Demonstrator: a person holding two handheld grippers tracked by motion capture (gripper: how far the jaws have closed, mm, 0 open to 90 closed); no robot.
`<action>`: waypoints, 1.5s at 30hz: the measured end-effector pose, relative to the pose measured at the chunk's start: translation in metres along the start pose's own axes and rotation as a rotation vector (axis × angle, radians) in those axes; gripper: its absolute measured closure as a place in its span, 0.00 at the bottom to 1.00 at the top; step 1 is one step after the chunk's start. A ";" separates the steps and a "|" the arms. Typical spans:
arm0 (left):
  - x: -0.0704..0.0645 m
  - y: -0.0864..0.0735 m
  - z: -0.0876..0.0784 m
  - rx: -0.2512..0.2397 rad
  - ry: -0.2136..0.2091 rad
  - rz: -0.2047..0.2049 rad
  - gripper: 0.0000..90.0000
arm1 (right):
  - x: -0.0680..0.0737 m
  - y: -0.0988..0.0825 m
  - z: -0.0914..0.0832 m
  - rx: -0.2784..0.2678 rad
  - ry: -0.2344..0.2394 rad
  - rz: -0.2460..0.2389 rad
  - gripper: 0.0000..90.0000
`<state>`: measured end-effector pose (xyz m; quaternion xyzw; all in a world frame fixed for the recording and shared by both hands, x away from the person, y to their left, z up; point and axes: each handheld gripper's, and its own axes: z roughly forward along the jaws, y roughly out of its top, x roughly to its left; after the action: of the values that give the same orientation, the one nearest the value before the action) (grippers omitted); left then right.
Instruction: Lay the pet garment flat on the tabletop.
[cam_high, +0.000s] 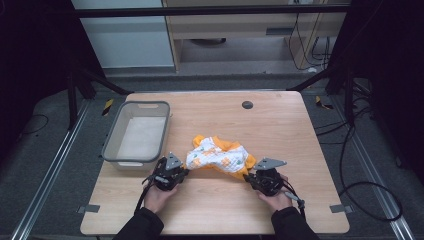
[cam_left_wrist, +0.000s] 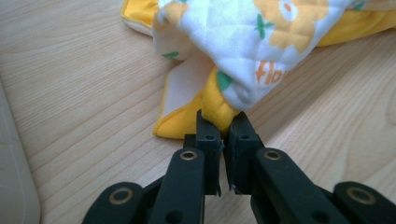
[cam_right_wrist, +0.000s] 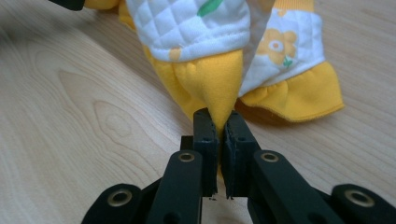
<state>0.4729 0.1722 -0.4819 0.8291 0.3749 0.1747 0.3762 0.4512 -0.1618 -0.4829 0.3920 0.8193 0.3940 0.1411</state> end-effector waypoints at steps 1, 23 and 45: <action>0.000 0.002 -0.005 -0.014 -0.014 -0.009 0.95 | 0.000 0.001 -0.003 -0.012 0.008 -0.003 0.95; -0.047 -0.031 -0.052 0.095 -0.149 -0.043 0.93 | 0.016 -0.036 -0.055 0.057 0.149 0.087 0.91; -0.026 -0.027 -0.086 -0.099 -0.050 -0.007 0.45 | 0.010 -0.025 -0.067 -0.141 0.097 0.060 0.59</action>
<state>0.3931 0.2069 -0.4459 0.8123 0.3592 0.1707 0.4267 0.3951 -0.1996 -0.4572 0.3859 0.7834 0.4730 0.1168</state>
